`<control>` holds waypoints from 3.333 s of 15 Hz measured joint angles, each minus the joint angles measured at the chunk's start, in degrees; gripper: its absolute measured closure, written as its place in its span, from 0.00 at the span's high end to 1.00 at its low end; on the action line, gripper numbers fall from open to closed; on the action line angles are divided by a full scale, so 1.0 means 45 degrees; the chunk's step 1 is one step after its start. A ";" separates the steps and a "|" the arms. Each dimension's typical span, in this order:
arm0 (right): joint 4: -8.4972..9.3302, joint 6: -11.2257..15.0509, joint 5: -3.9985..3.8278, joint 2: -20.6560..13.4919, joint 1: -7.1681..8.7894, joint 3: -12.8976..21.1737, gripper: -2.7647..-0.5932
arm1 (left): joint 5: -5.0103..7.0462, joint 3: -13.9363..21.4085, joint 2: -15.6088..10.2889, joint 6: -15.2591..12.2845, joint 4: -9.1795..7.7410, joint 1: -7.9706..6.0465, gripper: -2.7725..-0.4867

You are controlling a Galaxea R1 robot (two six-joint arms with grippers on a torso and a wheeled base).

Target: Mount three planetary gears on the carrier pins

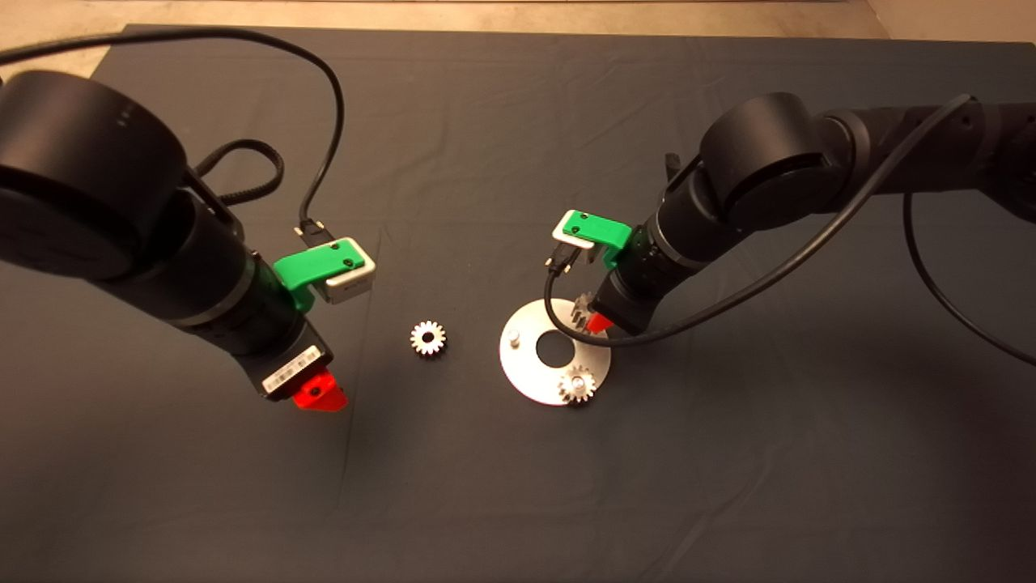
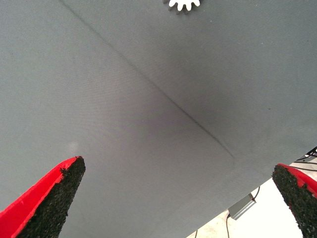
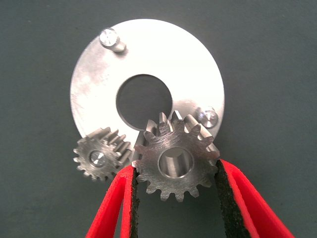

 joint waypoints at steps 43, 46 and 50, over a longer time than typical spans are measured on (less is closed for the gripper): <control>-0.1751 -0.0022 -0.1195 0.0307 -0.0642 -0.0247 0.13 | 0.0003 -0.0060 -0.0005 0.0000 -0.0001 -0.0035 1.00; -0.1892 -0.0022 -0.1159 0.0318 -0.0642 -0.0247 0.13 | 0.0003 -0.0060 -0.0005 0.0000 0.0001 -0.0035 1.00; -0.2246 -0.0022 -0.1127 0.0351 -0.0642 -0.0303 0.13 | 0.0003 -0.0060 -0.0005 0.0000 -0.0001 -0.0038 1.00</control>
